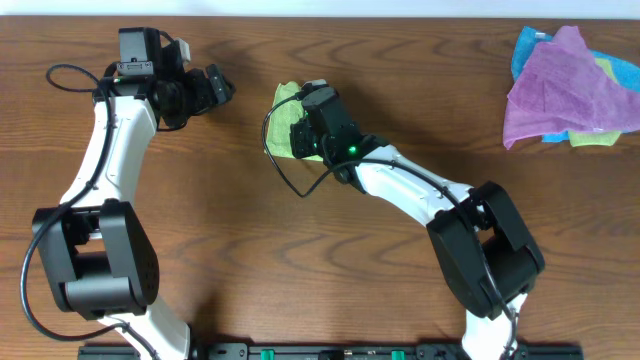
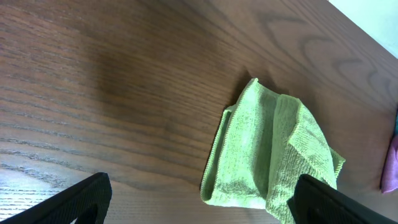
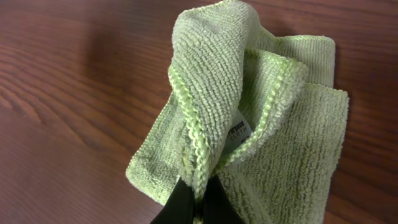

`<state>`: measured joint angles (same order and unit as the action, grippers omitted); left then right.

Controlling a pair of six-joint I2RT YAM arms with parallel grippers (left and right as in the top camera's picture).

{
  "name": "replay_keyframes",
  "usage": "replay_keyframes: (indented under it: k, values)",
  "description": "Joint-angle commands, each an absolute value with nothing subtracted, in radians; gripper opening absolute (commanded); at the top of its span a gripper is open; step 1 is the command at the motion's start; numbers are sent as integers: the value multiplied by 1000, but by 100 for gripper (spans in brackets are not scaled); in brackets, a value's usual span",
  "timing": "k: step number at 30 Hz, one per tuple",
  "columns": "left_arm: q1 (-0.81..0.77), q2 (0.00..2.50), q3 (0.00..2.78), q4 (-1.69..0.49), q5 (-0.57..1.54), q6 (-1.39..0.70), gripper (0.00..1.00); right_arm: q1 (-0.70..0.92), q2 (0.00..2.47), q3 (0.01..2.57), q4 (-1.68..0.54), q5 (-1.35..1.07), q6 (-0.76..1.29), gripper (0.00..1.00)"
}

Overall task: Fold the cloth
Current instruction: 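Press and fold the cloth bundle leftward with the right gripper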

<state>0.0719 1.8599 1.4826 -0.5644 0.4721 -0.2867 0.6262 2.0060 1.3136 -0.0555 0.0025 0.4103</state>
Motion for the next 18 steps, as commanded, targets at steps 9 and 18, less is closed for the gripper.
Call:
replay_keyframes:
  k: [9, 18]
  values:
    - [75, 1856, 1491, -564, 471, -268, 95, 628, 2018, 1333, -33, 33, 422, 99]
    - [64, 1856, 1491, -606, 535, -269, 95, 616, 2018, 1340, -27, 56, 488, 99]
